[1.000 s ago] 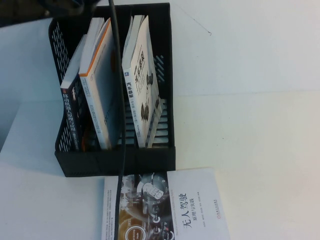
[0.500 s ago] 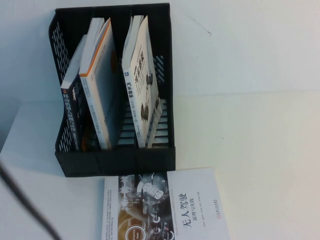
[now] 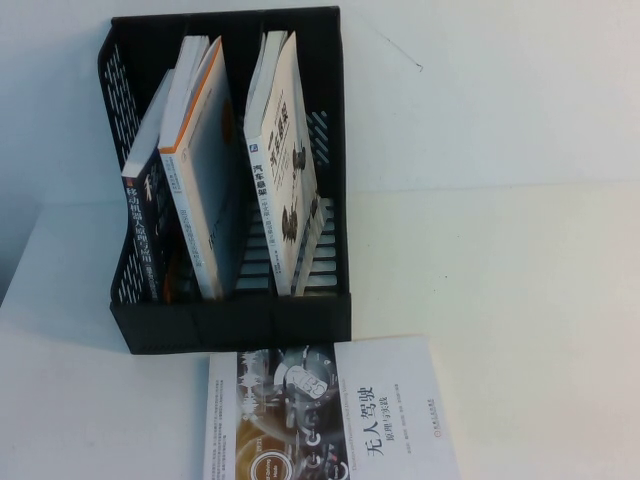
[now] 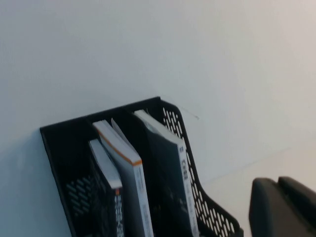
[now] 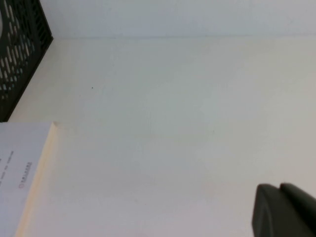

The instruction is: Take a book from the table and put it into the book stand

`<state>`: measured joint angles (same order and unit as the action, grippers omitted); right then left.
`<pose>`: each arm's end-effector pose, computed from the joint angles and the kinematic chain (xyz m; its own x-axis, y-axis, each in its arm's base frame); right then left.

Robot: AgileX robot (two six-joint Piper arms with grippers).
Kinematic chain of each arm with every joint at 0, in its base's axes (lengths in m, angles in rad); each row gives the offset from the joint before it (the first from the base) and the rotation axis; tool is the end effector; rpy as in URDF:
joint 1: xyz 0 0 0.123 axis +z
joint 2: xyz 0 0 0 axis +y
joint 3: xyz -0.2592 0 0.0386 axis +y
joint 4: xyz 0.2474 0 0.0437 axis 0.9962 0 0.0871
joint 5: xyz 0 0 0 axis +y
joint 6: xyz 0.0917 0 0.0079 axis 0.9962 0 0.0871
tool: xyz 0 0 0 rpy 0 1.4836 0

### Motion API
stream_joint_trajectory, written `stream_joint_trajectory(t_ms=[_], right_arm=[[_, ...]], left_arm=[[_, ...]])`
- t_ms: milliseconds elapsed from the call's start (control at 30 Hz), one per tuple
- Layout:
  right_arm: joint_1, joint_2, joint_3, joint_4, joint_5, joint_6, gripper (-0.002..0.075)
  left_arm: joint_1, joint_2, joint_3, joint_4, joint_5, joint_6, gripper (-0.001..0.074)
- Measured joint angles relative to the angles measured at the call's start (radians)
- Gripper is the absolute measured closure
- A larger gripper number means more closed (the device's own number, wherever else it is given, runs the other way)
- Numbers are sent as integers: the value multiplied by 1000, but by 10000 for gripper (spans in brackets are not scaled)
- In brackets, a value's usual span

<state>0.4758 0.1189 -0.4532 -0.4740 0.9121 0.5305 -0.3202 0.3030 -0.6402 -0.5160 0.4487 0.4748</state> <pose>0.0547 -0.0092 0.2784 -0.3943 0.0322 -0.9184 -0.0488 0.9972 0.0559 0.0631 -0.0417 0.3627 0.0276 -0.0068 -0.9996 0.5105 0.8599 0.0083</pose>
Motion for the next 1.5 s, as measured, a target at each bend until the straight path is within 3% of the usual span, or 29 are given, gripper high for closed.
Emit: stream_joint_trajectory(t_ms=[167, 867, 1167, 1500], right_arm=[[0, 0, 21, 0, -35, 0, 718], [0, 0, 21, 0, -46, 0, 718], [0, 0, 21, 0, -47, 0, 718], [-2, 0, 22, 0, -52, 0, 718]], left_arm=[[0, -37, 75, 7, 0, 4, 736], [5, -59, 87, 7, -2, 4, 736], [218, -303, 233, 144, -11, 24, 736], [268, -319, 434, 148, -8, 25, 736]])
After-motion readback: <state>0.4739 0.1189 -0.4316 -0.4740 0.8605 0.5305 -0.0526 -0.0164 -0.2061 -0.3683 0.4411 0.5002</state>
